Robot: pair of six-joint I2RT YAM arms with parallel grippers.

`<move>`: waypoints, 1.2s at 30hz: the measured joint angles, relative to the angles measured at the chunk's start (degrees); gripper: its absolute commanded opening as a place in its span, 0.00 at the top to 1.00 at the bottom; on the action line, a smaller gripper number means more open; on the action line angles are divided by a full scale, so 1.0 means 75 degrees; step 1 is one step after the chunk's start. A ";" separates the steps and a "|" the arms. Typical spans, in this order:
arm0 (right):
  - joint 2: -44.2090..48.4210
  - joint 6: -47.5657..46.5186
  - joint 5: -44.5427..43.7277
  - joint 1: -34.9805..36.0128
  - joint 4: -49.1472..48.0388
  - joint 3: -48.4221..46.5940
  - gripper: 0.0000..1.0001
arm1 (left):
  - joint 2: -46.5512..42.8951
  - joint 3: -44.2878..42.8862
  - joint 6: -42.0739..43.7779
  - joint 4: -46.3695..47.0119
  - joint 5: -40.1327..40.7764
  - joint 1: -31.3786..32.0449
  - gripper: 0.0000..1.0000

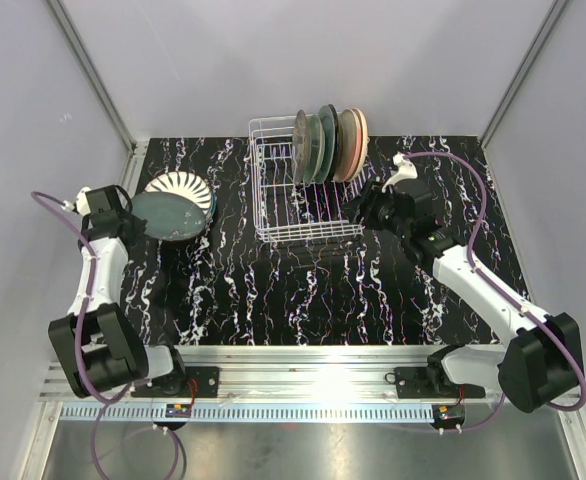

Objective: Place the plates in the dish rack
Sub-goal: Grab a plate with the left arm, then pass the plate from the left arm to the right

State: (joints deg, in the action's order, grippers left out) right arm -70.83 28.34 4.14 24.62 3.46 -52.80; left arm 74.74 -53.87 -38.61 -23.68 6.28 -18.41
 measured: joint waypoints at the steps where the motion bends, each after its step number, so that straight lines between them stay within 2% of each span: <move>1: 0.0000 0.0000 0.0000 0.0000 0.0035 0.0000 0.41 | -0.0085 0.0000 -0.0029 0.0012 0.0029 -0.0003 1.00; 12: 0.0003 0.0000 0.0035 0.0000 0.0286 -0.0003 0.41 | -0.0015 -0.0003 -0.0236 0.0055 0.0050 -0.0090 1.00; 22: -0.0201 0.0388 0.1017 0.0338 -0.0431 -0.0032 0.41 | -0.0020 0.0038 -0.0522 0.0224 -0.0405 -0.0166 1.00; 28: -0.0831 0.0554 0.1072 0.0909 -0.0664 -0.0175 0.42 | -0.0020 0.0565 -0.0737 0.0452 -0.0603 -0.0332 1.00; 36: -0.1230 0.0726 0.1072 0.0933 -0.0714 -0.0321 0.42 | -0.0020 0.1241 -0.1078 0.0833 -0.0909 -0.0595 1.00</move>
State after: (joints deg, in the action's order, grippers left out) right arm -80.05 33.78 12.19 31.62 -1.89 -55.20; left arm 74.59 -44.56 -46.70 -17.43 -0.54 -22.87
